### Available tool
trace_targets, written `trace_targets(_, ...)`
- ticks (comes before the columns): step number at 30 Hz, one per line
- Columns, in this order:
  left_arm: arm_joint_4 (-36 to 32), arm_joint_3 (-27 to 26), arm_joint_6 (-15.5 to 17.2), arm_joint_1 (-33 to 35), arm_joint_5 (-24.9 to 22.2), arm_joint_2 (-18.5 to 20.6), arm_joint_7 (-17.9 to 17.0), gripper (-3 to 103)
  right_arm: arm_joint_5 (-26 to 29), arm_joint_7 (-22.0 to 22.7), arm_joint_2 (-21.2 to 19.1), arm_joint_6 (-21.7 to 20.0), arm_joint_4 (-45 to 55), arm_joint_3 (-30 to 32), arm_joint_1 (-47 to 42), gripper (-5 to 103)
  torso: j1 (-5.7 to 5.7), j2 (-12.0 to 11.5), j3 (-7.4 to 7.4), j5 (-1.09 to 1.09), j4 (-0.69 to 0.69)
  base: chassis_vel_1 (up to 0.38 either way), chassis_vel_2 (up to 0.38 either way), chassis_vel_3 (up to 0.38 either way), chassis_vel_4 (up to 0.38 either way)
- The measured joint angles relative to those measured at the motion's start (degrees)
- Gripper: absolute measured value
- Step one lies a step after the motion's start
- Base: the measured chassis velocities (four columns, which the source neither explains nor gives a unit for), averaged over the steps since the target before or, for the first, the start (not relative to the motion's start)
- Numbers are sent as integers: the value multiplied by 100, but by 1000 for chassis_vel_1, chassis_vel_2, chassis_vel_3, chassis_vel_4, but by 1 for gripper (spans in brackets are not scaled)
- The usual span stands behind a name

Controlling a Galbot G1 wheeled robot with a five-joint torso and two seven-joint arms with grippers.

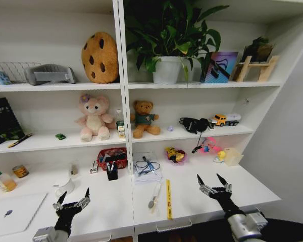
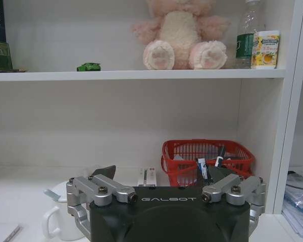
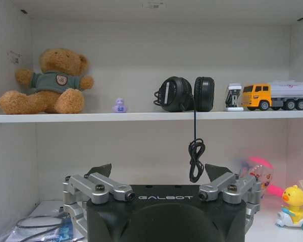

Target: Organize the objects on the table.

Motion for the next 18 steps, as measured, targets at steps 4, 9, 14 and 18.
trace_targets(4,-2,0,-1,0,1,0,-1,100,0,0,0,-1,0,0,0,100,0,0,0,0,0,0,0,0,0)
trace_targets(9,-2,0,-1,0,2,0,0,100,0,0,0,-1,1,0,0,100,0,0,0,0,0,0,0,0,0)
trace_targets(14,-3,0,-2,0,2,0,0,100,0,1,0,-1,2,0,0,100,0,0,0,0,0,0,0,0,0)
trace_targets(18,-3,0,-1,0,2,0,-1,100,0,1,0,-1,2,0,0,100,0,0,0,0,0,0,0,0,0)
